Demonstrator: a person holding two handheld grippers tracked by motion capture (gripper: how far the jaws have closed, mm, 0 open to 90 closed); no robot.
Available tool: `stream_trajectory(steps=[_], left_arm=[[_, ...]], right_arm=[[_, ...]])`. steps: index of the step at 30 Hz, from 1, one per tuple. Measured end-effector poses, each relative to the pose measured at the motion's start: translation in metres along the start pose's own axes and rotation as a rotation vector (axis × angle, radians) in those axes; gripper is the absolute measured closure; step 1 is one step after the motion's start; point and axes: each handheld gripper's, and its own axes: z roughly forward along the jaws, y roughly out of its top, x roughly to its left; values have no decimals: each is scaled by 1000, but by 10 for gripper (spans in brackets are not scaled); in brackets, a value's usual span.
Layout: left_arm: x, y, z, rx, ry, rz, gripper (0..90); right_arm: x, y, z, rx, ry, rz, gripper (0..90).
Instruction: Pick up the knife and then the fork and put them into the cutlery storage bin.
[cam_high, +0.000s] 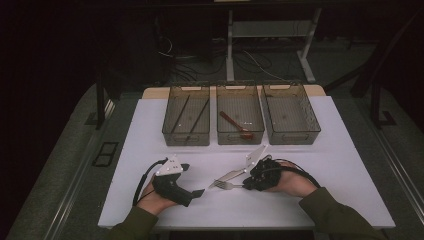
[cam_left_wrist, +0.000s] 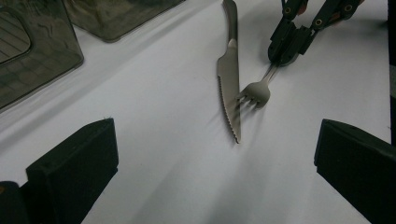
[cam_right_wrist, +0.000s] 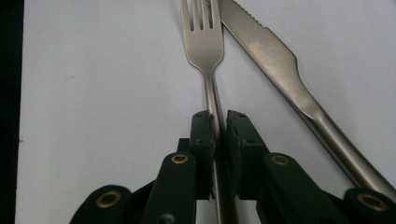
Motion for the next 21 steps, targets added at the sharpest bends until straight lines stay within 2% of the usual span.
stream_trajectory(steps=[4, 10, 21], left_arm=[[0, 0, 0, 0, -1, -2, 0], [0, 0, 0, 2, -1, -2, 0], [0, 0, 1, 0, -1, -7, 0]], right_arm=[[3, 0, 0, 3, -19, -39, 820], [7, 1, 0, 14, -24, -72, 836], [9, 16, 2, 126, -37, -101, 843]])
